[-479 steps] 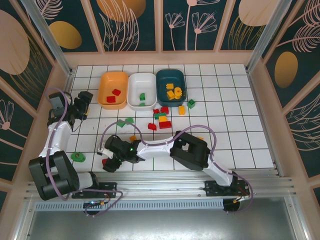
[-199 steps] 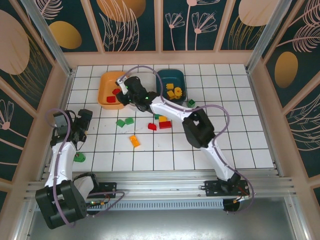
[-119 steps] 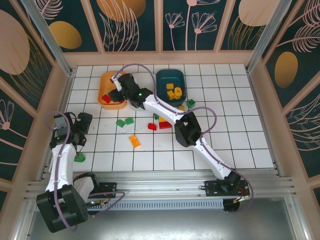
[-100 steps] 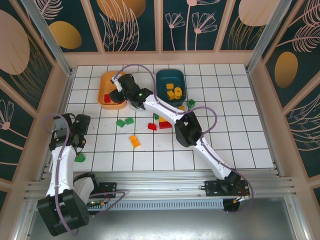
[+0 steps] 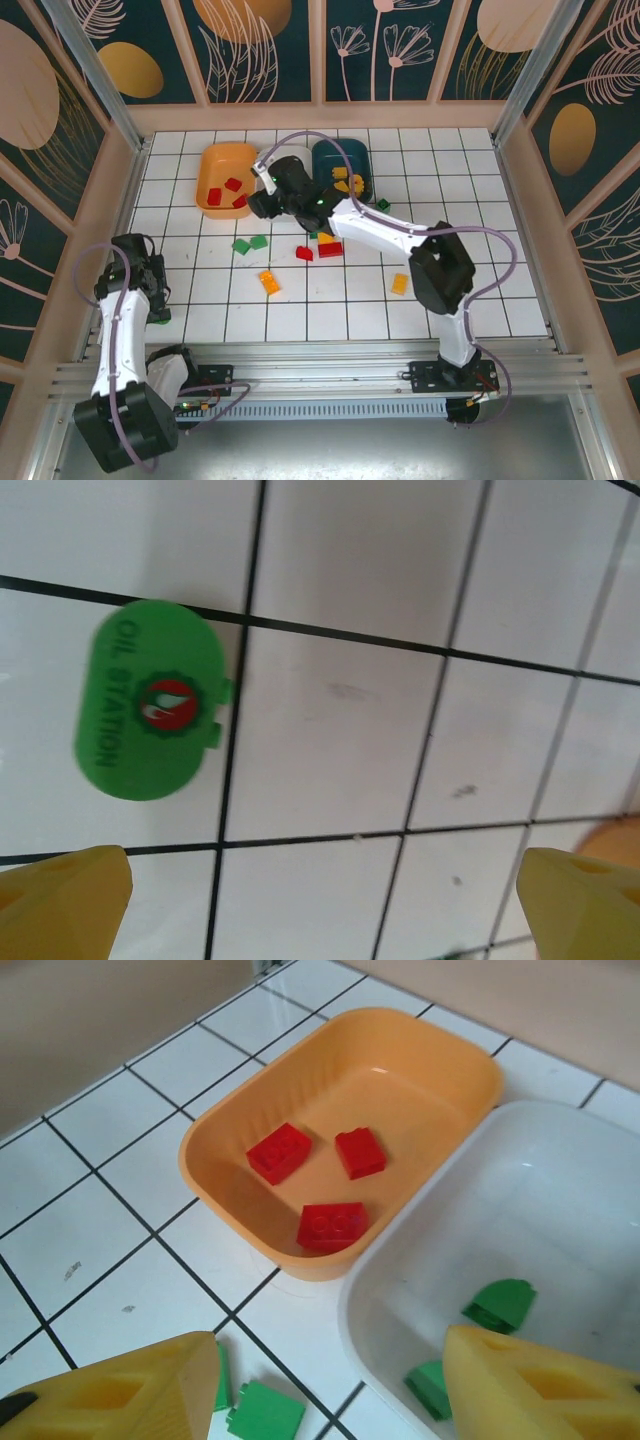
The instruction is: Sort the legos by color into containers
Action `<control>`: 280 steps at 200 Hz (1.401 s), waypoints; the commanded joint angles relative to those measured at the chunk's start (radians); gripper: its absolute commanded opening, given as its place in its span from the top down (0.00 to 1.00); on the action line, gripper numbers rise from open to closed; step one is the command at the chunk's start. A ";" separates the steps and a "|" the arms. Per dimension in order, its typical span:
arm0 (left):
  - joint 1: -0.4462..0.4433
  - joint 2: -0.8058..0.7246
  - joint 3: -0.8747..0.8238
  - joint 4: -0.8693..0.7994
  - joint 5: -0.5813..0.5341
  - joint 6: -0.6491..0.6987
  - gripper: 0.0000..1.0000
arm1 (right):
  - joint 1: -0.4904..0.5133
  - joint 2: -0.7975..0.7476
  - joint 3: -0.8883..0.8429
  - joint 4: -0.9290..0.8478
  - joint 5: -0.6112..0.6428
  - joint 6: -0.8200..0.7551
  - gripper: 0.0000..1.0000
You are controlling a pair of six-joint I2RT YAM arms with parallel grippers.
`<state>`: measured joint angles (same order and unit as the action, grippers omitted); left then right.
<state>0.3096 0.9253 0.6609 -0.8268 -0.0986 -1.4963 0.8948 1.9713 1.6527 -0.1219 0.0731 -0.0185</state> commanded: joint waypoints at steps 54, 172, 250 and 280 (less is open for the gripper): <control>0.010 0.096 0.008 -0.103 -0.317 -0.058 0.02 | -0.019 -0.118 -0.154 -0.026 0.099 0.015 0.39; 0.010 0.322 -0.062 0.151 -0.251 0.089 0.08 | -0.011 -0.189 -0.270 -0.003 0.123 0.035 0.39; 0.011 0.349 -0.122 0.259 -0.212 0.121 0.31 | -0.006 -0.218 -0.312 0.011 0.143 0.040 0.41; 0.010 0.342 -0.137 0.301 -0.205 0.145 0.46 | -0.006 -0.247 -0.349 0.026 0.158 0.040 0.41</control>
<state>0.3141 1.2686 0.5453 -0.5735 -0.3130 -1.3792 0.8818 1.7844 1.3361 -0.1303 0.1936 0.0067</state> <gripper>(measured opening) 0.588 0.591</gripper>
